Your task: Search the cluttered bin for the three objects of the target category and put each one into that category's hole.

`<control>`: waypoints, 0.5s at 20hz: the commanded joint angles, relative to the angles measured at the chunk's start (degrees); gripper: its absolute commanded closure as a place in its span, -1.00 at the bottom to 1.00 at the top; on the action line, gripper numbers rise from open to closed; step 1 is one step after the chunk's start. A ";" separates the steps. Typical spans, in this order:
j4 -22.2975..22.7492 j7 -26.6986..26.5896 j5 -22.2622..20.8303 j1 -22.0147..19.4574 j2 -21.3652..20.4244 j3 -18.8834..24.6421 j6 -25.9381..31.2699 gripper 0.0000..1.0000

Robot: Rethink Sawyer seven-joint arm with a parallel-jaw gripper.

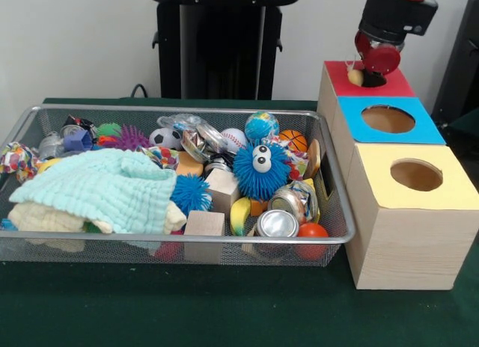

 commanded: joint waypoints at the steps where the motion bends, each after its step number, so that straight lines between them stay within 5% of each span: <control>1: -1.55 6.40 -6.91 -0.71 7.58 -3.09 24.44 1.00; 10: -0.64 4.75 -8.86 -2.61 5.11 -3.27 26.40 1.00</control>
